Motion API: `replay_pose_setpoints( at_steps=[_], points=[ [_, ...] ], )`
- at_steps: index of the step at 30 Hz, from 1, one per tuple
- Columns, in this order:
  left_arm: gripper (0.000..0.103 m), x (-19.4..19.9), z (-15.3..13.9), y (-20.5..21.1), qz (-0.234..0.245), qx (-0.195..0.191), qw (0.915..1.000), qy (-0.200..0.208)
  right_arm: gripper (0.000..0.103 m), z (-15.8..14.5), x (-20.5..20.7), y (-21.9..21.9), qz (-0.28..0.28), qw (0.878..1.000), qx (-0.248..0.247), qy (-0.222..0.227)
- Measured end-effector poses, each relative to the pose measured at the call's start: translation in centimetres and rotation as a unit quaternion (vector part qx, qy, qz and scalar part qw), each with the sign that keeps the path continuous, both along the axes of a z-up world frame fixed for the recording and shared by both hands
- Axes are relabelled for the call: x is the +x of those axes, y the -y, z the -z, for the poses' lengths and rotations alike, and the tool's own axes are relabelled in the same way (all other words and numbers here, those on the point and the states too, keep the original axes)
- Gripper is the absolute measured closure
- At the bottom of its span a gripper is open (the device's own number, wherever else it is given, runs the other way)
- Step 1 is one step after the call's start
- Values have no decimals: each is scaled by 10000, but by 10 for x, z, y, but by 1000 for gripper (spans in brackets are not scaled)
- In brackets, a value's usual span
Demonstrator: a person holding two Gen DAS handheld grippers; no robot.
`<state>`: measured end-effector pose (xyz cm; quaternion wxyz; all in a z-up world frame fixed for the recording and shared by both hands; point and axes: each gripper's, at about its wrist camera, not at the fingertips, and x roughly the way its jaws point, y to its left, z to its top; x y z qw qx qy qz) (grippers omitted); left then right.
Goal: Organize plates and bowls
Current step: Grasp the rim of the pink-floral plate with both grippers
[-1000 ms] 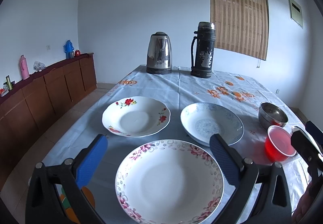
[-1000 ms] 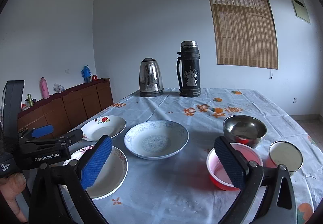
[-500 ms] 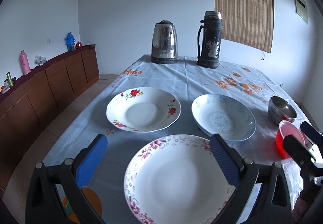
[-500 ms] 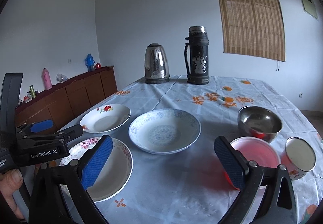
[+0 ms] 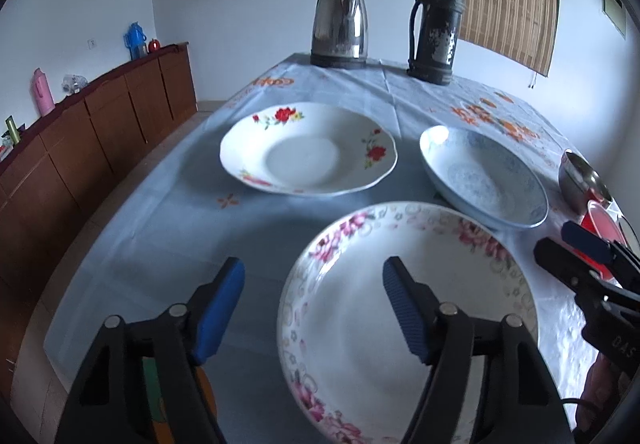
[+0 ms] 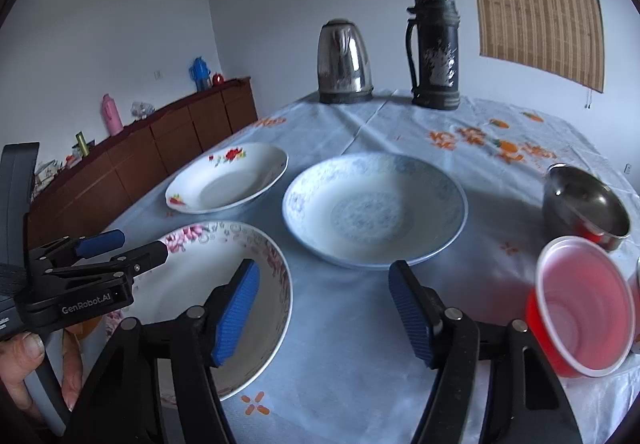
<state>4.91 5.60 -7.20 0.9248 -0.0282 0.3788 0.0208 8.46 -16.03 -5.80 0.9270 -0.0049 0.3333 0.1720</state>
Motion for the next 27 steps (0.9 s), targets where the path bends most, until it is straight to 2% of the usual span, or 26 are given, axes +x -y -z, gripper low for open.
replay_pose_setpoints(
  at_steps=[5,8,13,17,21,23,27],
  points=[
    [45,0,8,-1,81,-42,9998,-160,39,13,7,-13,-200,9993,-59,-299],
    [46,0,8,-1,104,-53,9998,-176,45,18,10,-19,-312,9985,-116,-441],
    [51,-4,8,-1,156,-76,9997,-187,47,21,10,-22,-361,9977,-206,-537],
    [61,-6,12,2,235,-79,9993,-274,57,25,16,-25,-457,9960,-267,-722],
    [63,-6,13,3,198,-42,9994,-266,64,28,17,-27,-541,9947,-286,-829],
    [65,-7,13,4,187,16,9995,-255,72,30,18,-29,-608,9937,-294,-899],
    [65,-6,21,3,185,17,9990,-417,73,33,19,-32,-701,9921,-285,-1005]
  ],
)
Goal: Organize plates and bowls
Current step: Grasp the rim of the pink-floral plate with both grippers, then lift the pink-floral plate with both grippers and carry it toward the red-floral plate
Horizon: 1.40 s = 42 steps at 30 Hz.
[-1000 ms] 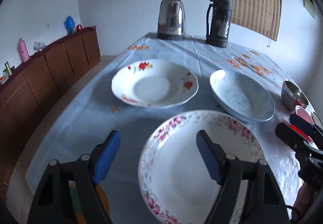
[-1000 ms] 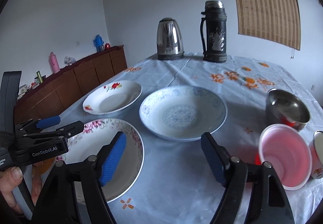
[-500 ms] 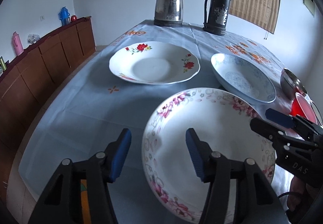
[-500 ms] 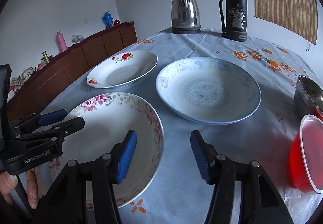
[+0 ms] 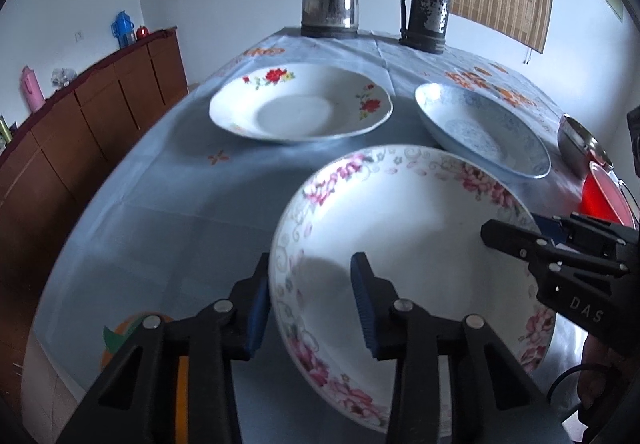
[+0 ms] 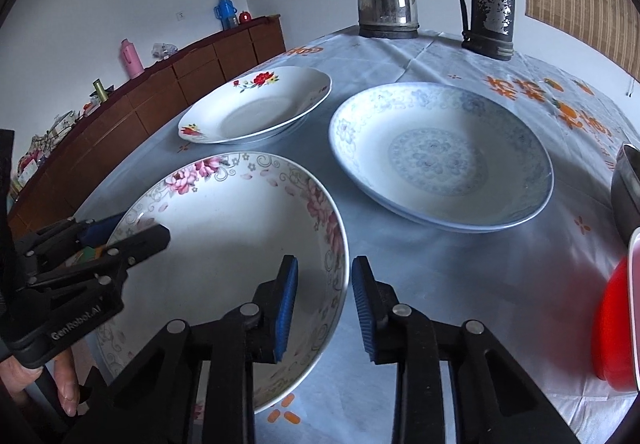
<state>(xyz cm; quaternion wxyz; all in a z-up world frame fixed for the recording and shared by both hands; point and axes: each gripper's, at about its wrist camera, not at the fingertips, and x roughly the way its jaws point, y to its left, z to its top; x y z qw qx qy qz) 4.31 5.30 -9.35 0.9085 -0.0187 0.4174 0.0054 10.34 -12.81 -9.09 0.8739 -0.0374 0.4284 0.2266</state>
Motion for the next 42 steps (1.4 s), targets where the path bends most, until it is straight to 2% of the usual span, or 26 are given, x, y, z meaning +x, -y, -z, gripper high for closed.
replay_pose_setpoints(
  at_steps=[13,42],
  points=[
    [69,-2,-1,3,-106,112,9999,72,75,0,-6,-8,-97,9999,-120,62],
    [69,7,-27,21,-10,158,9990,408,75,-24,-15,13,209,9977,175,623]
  ],
)
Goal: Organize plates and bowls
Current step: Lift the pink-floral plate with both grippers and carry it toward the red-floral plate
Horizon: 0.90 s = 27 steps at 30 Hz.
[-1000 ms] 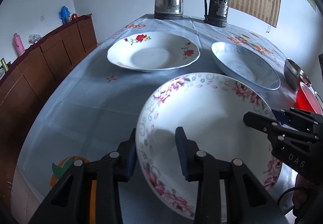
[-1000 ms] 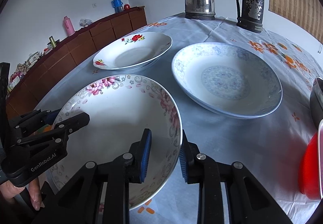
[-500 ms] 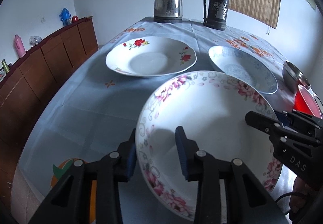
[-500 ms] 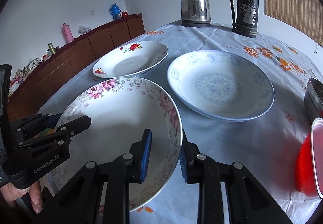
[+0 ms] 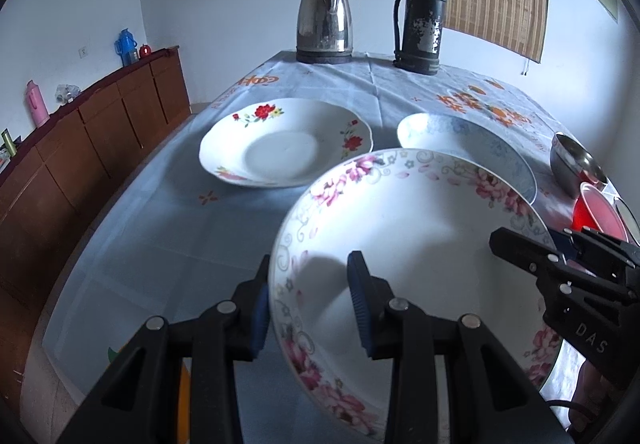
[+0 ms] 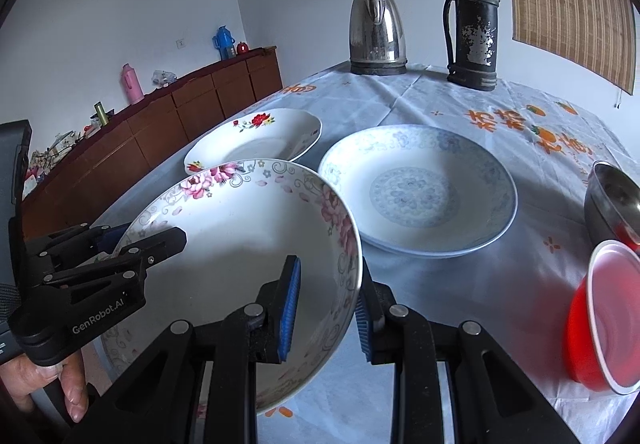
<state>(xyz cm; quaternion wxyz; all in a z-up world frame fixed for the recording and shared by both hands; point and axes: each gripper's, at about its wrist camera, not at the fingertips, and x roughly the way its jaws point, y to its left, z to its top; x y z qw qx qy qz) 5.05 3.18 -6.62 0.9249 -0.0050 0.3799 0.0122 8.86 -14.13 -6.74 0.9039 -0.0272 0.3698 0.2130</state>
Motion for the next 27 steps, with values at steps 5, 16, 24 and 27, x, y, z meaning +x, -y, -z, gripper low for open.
replay_pose_setpoints(
  at_steps=[5,16,24,27],
  points=[
    [69,6,-5,5,55,-21,10000,78,75,-5,2,4,67,10000,15,65],
    [69,25,-22,17,204,23,9992,329,75,-16,10,16,251,9994,4,233],
    [69,38,-29,25,275,31,9987,425,75,-19,18,25,397,9988,27,290],
    [69,42,-29,28,314,18,9986,434,75,-20,21,28,449,9985,12,322]
  ],
)
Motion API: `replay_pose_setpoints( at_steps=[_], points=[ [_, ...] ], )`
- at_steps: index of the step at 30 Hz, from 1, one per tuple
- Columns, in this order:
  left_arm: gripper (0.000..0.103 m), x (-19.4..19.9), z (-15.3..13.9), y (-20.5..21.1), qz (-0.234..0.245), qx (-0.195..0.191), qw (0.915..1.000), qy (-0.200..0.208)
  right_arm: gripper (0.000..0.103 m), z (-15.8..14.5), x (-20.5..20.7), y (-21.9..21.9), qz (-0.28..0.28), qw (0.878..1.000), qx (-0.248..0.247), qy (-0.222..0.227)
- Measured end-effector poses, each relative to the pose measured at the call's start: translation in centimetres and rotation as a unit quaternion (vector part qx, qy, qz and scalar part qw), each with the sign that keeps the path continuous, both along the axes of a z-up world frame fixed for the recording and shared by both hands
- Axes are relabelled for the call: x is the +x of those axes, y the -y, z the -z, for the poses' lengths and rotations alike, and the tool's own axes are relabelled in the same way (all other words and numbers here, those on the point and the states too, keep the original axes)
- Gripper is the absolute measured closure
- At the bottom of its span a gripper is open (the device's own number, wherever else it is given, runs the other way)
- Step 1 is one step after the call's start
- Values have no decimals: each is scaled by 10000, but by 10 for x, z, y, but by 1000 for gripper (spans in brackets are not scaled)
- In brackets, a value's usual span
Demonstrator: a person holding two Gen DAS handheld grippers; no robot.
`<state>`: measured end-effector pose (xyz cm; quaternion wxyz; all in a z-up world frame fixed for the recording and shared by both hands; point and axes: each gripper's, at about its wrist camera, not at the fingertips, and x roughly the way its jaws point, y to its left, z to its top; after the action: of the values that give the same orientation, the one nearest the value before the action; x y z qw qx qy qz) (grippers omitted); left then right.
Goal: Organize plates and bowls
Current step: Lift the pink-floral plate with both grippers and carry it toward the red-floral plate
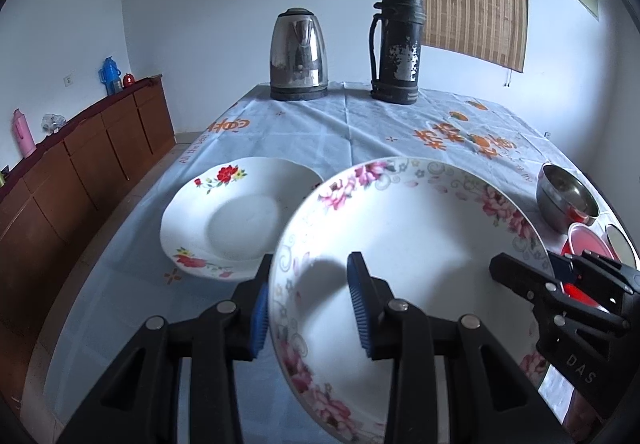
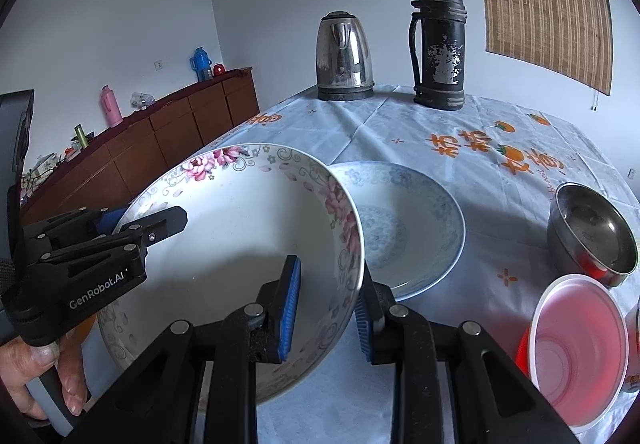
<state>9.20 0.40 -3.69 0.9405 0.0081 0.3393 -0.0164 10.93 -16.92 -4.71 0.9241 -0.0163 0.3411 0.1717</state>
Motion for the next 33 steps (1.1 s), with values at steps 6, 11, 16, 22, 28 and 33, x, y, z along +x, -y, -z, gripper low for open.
replay_pose_setpoints(
  at_steps=[6,11,16,22,28,33],
  points=[
    [69,8,-4,6,68,-20,10000,40,75,-3,7,7,100,9999,3,52],
    [69,17,-8,12,136,-54,9999,70,75,-6,15,13,194,9998,16,88],
    [69,28,-9,19,221,-96,9997,70,75,-8,24,21,325,9994,18,108],
    [69,44,-9,28,329,-98,9994,42,75,-7,35,28,501,9987,10,104],
    [69,58,-6,38,450,-113,9989,-2,75,-6,45,36,708,9975,-14,83],
    [69,67,-4,44,508,-136,9986,-7,75,-3,50,42,827,9966,-3,57]
  ],
)
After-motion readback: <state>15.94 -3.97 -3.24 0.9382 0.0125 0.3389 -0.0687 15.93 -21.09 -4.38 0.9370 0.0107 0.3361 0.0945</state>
